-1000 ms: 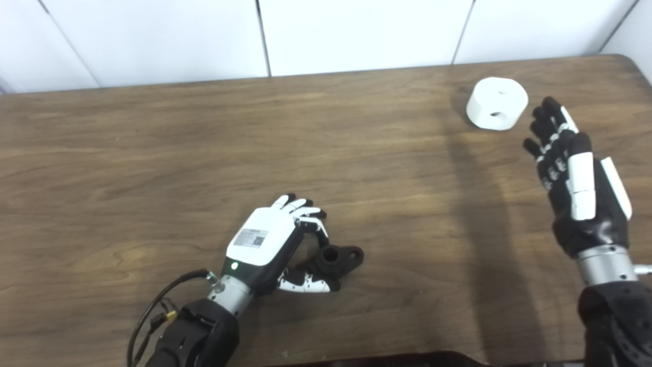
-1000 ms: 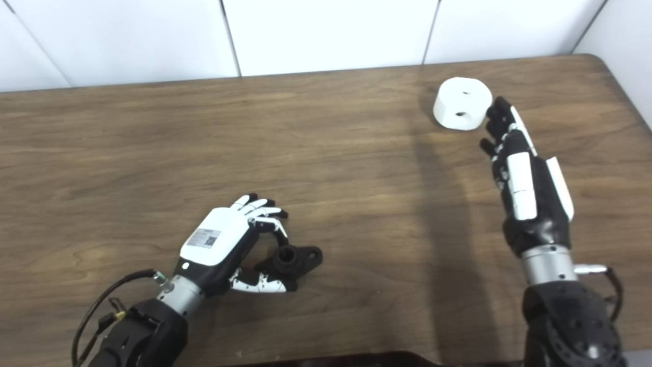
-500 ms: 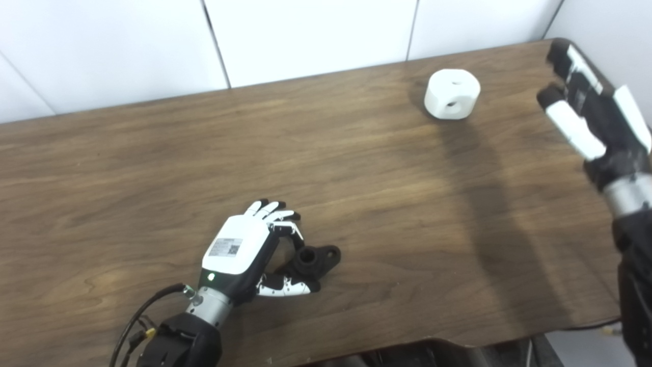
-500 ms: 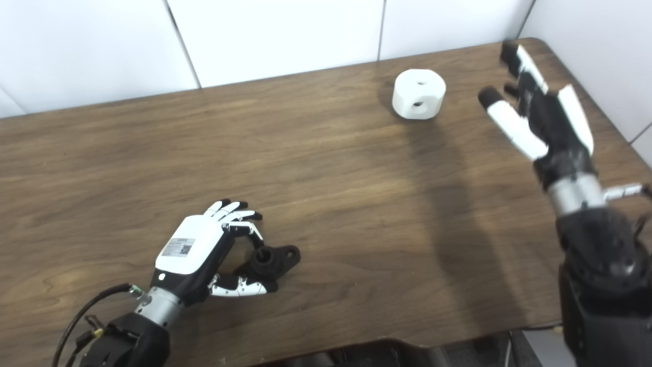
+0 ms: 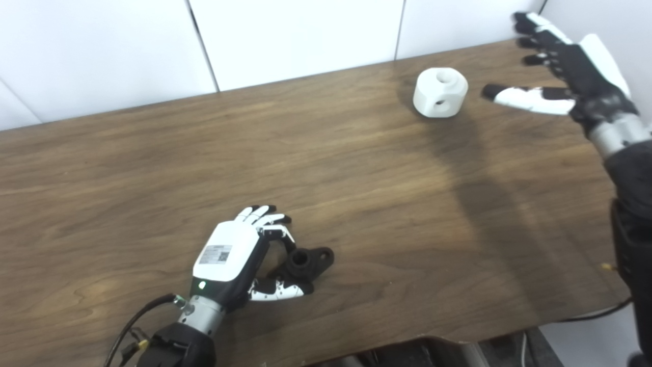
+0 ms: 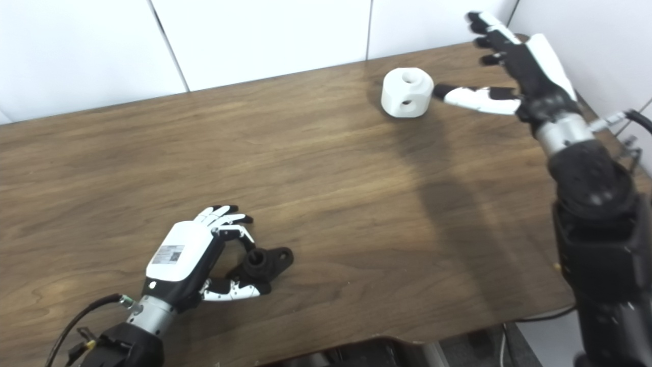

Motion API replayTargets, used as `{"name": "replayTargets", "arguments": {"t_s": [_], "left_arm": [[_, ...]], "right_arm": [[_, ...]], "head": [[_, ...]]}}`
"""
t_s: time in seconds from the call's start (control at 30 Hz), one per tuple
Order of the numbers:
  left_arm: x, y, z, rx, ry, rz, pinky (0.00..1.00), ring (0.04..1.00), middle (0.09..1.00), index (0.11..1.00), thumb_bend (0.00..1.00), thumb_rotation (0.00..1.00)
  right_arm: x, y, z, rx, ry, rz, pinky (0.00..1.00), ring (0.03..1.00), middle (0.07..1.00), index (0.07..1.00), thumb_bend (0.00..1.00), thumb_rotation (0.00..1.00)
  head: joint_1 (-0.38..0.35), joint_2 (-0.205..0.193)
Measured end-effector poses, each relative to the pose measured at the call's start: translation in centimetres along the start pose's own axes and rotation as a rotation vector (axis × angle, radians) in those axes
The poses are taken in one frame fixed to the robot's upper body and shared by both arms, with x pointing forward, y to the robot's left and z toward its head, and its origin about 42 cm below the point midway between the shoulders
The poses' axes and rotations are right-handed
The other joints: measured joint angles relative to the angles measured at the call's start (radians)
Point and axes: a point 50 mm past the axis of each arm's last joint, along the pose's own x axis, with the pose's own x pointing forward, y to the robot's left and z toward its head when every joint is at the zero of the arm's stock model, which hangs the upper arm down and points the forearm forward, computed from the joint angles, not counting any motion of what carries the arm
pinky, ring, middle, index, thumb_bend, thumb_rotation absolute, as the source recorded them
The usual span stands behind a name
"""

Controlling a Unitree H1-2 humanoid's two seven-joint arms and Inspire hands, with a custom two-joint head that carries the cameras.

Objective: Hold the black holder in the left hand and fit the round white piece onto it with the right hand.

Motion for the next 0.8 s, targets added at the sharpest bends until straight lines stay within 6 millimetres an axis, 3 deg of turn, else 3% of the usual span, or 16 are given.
{"name": "replayTargets", "arguments": {"t_s": [0.37,0.5,0.8], "left_arm": [[-0.2,-0.5,-0.4,-0.012,-0.014,0.025,0.95,0.91,0.815,0.489,0.52,0.07],[-0.3,-0.6,-0.6,-0.008,-0.016,0.028,0.96,0.916,0.822,0.49,0.52,0.07],[-0.4,-1.1,-1.1,-0.032,-0.034,0.043,0.95,0.913,0.819,0.489,0.52,0.07]], "right_arm": [[4.4,2.1,-1.3,-0.17,0.096,0.141,0.87,0.924,0.909,0.911,0.91,0.25],[5.8,2.8,-1.4,-0.201,0.111,0.181,0.87,0.939,0.917,0.909,0.93,0.22],[8.8,5.5,-2.2,-0.285,0.171,0.246,0.86,0.963,0.925,0.926,0.93,0.25]], "head": [[-0.031,-0.035],[-0.071,-0.092],[-0.089,-0.143]]}}
